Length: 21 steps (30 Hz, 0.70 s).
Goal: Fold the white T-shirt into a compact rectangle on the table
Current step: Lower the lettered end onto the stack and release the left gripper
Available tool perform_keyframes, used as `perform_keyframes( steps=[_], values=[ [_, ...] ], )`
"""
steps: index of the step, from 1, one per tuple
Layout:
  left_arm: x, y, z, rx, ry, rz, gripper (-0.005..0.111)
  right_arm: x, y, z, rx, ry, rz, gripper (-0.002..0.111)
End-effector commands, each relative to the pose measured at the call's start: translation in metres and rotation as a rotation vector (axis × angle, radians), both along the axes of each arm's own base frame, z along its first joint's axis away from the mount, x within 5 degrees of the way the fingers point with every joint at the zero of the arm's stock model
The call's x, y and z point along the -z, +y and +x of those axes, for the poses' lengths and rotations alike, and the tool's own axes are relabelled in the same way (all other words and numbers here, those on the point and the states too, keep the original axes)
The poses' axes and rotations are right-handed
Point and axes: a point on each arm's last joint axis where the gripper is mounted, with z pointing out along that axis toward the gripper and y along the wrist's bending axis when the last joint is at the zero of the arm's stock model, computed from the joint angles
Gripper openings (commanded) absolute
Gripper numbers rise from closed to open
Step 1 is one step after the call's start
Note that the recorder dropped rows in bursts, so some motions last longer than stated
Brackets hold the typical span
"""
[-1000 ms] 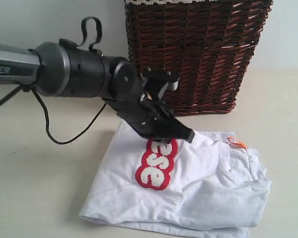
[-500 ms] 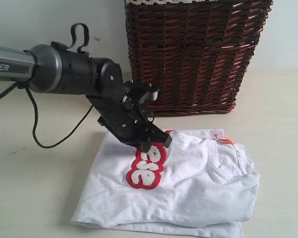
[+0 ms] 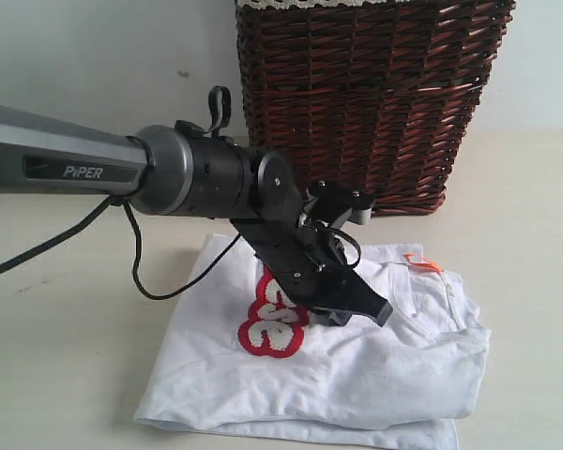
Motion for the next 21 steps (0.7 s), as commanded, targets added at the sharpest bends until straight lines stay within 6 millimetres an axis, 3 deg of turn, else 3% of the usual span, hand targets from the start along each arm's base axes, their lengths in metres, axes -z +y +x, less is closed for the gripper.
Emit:
perform_keyframes(
  steps=[1, 7, 15, 18, 21],
  values=[
    [-0.014, 0.009, 0.011, -0.028, -0.008, 0.007, 0.0, 0.001, 0.0, 0.002, 0.008, -0.004, 0.006, 0.009],
    [-0.054, 0.016, 0.021, -0.047, -0.151, -0.06, 0.0, 0.001, 0.0, 0.002, 0.008, -0.004, 0.006, 0.009],
    [-0.06, 0.04, 0.021, -0.078, -0.117, -0.027, 0.0, 0.002, 0.0, 0.001, 0.004, 0.004, -0.001, 0.009],
    [-0.079, 0.052, 0.016, -0.097, -0.173, -0.06, 0.0, 0.0, -0.001, -0.001, 0.004, -0.002, 0.003, 0.008],
    [-0.112, 0.065, 0.006, -0.126, -0.267, -0.125, 0.0, -0.001, -0.002, -0.004, 0.005, -0.016, 0.008, 0.005]
  ],
)
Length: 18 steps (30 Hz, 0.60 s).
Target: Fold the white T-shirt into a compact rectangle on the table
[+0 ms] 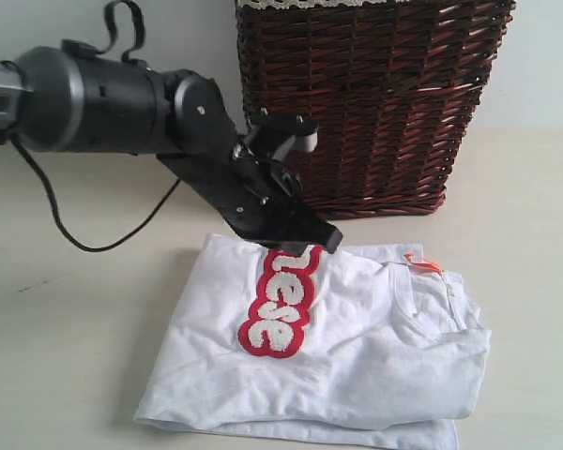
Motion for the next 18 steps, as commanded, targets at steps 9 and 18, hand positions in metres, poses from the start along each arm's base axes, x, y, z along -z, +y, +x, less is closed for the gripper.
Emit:
perform_keyframes(
  steps=[9, 18],
  values=[
    [-0.128, 0.069, -0.061, -0.111, -0.425, -0.289, 0.0, 0.004, -0.013, -0.028, 0.035, -0.143, 0.077, 0.0],
    [-0.16, 0.127, -0.12, -0.194, -0.656, -0.458, 0.0, 0.002, -0.029, -0.067, 0.061, -0.32, 0.16, 0.0]
  ],
)
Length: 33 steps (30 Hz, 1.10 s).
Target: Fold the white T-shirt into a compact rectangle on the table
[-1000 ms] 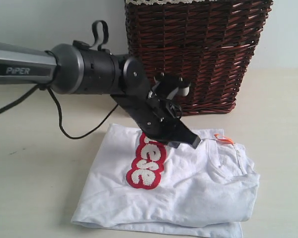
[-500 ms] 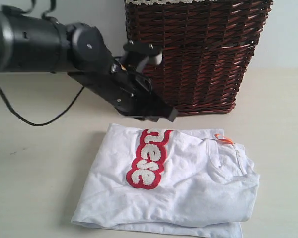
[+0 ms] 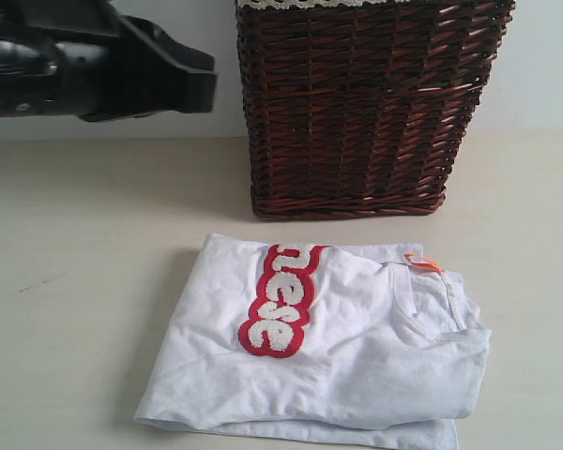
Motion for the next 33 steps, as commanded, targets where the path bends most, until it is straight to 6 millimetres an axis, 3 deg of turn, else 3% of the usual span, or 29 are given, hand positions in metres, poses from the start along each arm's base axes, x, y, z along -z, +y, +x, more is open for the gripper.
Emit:
perform_keyframes(
  steps=[1, 5, 13, 17, 26, 33],
  values=[
    [-0.011, 0.028, -0.027, -0.046, -0.114, -0.094, 0.0, 0.0, -0.007, -0.015, 0.019, -0.087, 0.043, 0.0],
    [-0.024, 0.054, -0.053, -0.089, -0.217, -0.213, 0.0, 0.003, -0.014, -0.03, 0.034, -0.16, 0.082, 0.0],
    [-0.027, 0.097, -0.095, -0.157, -0.401, -0.399, 0.0, 0.012, -0.03, -0.061, 0.087, -0.315, 0.184, 0.0],
    [-0.023, 0.113, -0.111, -0.177, -0.467, -0.454, 0.0, 0.019, -0.048, -0.08, 0.205, -0.384, 0.23, 0.0],
    [-0.025, 0.129, -0.127, -0.197, -0.547, -0.528, 0.0, 0.026, -0.069, -0.131, 0.382, -0.579, 0.283, 0.0],
    [-0.028, 0.135, -0.135, -0.197, -0.584, -0.549, 0.0, 0.027, -0.064, -0.132, 0.47, -0.599, 0.276, 0.0]
  ],
)
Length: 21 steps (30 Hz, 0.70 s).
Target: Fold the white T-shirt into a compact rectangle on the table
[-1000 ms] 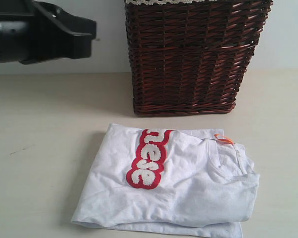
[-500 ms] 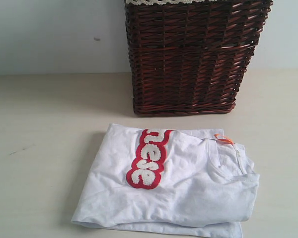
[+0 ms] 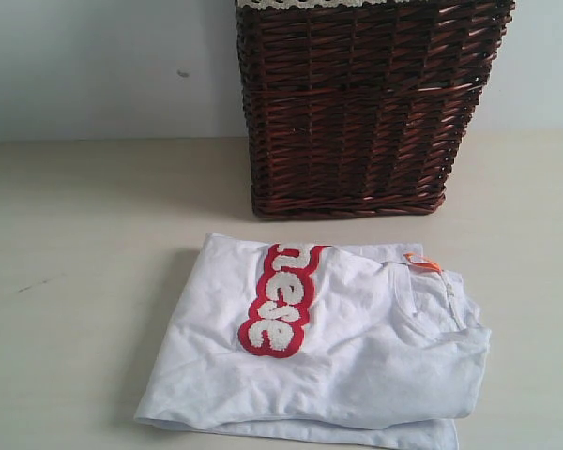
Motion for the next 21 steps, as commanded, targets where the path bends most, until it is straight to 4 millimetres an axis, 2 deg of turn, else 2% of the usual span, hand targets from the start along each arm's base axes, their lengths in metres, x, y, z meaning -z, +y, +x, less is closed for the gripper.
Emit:
perform_keyframes(
  steps=[1, 10, 21],
  values=[
    [-0.001, 0.005, -0.005, -0.01, -0.031, -0.024, 0.0, 0.002, 0.004, 0.002, 0.04, -0.014, 0.011, 0.0],
    [0.006, 0.011, -0.011, -0.024, -0.057, -0.048, 0.0, 0.004, 0.004, 0.003, 0.082, -0.002, 0.0, 0.0],
    [0.014, 0.007, -0.009, 0.006, 0.005, 0.007, 0.0, 0.005, 0.005, 0.004, 0.058, 0.02, 0.026, 0.0]
  ],
)
